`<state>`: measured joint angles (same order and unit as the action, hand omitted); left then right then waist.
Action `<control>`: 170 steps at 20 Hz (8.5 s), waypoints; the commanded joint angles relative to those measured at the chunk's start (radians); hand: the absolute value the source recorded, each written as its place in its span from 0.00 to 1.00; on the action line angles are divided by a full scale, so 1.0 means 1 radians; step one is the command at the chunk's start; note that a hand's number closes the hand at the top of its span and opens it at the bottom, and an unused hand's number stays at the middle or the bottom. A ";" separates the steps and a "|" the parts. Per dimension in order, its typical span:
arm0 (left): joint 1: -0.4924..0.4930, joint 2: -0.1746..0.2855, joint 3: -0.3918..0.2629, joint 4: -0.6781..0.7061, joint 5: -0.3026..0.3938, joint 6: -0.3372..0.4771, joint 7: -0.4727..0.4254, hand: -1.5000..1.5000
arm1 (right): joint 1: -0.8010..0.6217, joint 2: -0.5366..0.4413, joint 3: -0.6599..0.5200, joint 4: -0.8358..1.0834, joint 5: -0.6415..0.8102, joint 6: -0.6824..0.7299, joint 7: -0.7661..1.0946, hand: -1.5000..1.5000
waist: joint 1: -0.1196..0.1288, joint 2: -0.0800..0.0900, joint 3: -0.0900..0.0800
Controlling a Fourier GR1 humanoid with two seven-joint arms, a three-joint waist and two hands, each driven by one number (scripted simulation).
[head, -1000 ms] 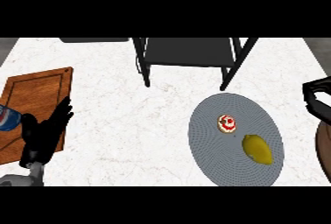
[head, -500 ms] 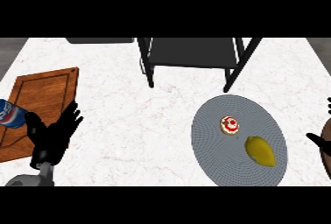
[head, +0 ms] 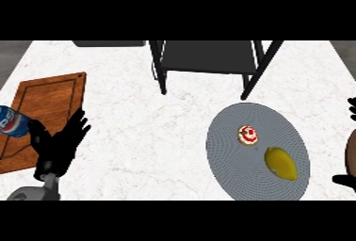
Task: Pick the cupcake from the placemat and place it in the tiered shelf
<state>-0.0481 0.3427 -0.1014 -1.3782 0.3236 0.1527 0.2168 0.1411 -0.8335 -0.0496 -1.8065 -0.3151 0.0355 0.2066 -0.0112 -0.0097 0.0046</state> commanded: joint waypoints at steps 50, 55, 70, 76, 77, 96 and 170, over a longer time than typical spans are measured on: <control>0.040 -0.099 0.042 -0.008 -0.096 -0.051 0.064 0.50 | -0.425 0.431 0.505 0.235 0.819 -0.104 0.874 0.00 | 0.014 0.009 -0.004; 0.036 -0.049 0.100 0.017 -0.068 -0.128 0.060 0.50 | -0.514 0.492 0.456 0.277 0.859 -0.055 0.892 0.00 | 0.017 0.009 -0.005; -0.006 -0.098 0.100 0.042 -0.130 -0.101 0.054 0.50 | -0.449 0.546 0.525 0.483 0.911 0.047 0.552 1.00 | 0.018 0.012 -0.004; -0.031 -0.110 0.119 0.090 -0.135 -0.121 0.046 0.50 | -0.466 0.611 0.439 0.495 0.921 -0.029 0.458 1.00 | 0.012 0.012 -0.005; 0.034 -0.122 0.100 -0.033 -0.140 -0.093 0.101 0.50 | -0.437 0.629 0.454 0.462 0.951 -0.042 0.482 1.00 | 0.015 0.009 -0.004; 0.008 -0.106 0.120 0.018 -0.139 -0.122 0.082 0.50 | -1.123 0.833 0.808 0.316 0.998 -0.282 1.047 1.00 | 0.021 -0.001 -0.006; -0.009 -0.175 0.131 0.043 -0.207 -0.130 0.046 0.50 | -1.720 0.588 -0.153 1.325 0.947 -0.361 0.274 0.00 | 0.036 0.020 -0.005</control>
<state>-0.0685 0.1946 0.0488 -1.3956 0.1329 0.0184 0.2723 -1.5887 -0.2583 -0.1478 -0.4747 0.6782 -0.2637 0.5078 0.0272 0.0040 0.0070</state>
